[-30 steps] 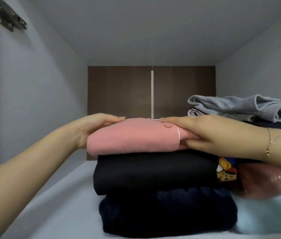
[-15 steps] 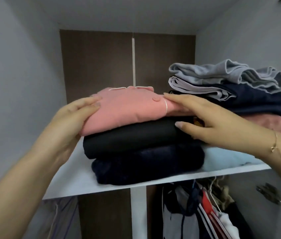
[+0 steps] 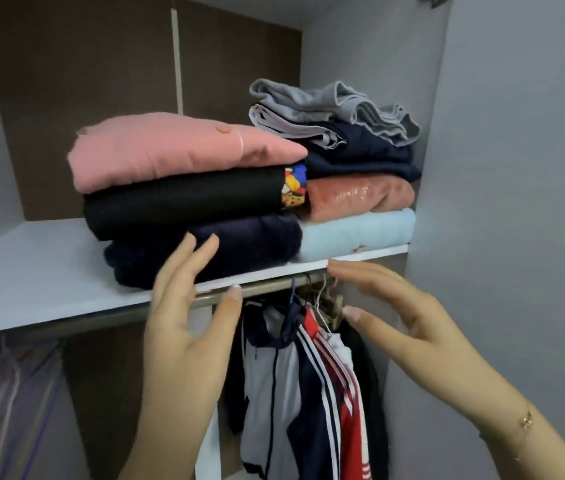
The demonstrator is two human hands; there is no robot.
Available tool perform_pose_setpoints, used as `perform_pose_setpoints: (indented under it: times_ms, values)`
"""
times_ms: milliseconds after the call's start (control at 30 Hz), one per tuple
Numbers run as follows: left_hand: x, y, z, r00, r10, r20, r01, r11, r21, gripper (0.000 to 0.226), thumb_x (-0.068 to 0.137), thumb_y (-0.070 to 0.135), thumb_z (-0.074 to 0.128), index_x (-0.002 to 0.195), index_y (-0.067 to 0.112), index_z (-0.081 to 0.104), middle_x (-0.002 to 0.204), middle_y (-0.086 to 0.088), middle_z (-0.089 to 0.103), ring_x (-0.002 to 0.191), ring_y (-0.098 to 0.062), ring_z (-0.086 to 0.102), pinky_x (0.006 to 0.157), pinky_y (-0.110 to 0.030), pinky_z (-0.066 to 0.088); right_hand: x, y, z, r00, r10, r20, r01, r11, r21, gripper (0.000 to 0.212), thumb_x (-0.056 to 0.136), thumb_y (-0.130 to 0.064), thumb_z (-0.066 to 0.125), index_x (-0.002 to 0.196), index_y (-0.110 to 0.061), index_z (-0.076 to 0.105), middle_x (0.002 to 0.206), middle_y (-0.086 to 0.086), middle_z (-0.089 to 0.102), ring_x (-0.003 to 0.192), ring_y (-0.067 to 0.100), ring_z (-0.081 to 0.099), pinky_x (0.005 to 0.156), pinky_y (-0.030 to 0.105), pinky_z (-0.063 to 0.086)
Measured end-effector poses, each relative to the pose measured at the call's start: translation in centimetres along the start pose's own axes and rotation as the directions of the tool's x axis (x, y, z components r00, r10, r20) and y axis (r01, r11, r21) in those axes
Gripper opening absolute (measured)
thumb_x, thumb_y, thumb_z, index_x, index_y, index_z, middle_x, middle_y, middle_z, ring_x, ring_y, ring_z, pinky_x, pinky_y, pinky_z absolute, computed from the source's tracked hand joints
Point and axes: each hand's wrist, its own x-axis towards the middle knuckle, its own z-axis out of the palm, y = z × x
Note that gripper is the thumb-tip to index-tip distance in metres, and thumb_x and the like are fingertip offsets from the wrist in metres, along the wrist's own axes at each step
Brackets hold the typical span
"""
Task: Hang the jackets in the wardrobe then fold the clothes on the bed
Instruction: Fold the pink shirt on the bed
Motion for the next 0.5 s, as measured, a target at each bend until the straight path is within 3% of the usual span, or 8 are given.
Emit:
perform_pose_setpoints:
  times_ms: [167,367,500]
  values:
    - [-6.8,4.3,5.8,0.903,-0.226,0.364,0.294,0.946,-0.141,0.043,0.091,0.025,0.064,0.113,0.062,0.060,0.129,0.036,0.055,0.115,0.022,0.047,0.091,-0.013,0.036,-9.5,-1.4,-5.3,0.978,0.169,-0.123,-0.173,0.985,-0.017,0.037,0.093,-0.017,0.060,0.125,-0.035,0.062,0.133,-0.022,0.057,0.129,0.000,0.048,0.107,0.021,0.037]
    - [-17.7,11.2,13.4,0.760,-0.273,0.590,0.477,0.851,-0.221,0.036,0.093,0.016,0.063,0.114,0.045,0.067,0.120,0.027,0.065,0.116,0.011,0.055,0.096,-0.022,0.041,-24.3,-5.2,-13.6,0.892,0.359,-0.273,-0.381,0.924,-0.031,0.034,0.093,-0.026,0.060,0.118,-0.047,0.063,0.130,-0.028,0.057,0.122,-0.003,0.052,0.099,0.011,0.040]
    - [-27.0,16.4,18.8,0.629,-0.266,0.731,0.596,0.768,-0.233,0.031,0.093,0.006,0.059,0.114,0.026,0.069,0.118,0.015,0.070,0.113,-0.001,0.062,0.103,-0.030,0.044,-35.5,-8.3,-19.2,0.765,0.513,-0.390,-0.569,0.822,-0.035,0.031,0.092,-0.042,0.057,0.121,-0.052,0.059,0.130,-0.028,0.056,0.121,0.000,0.054,0.096,0.030,0.046]
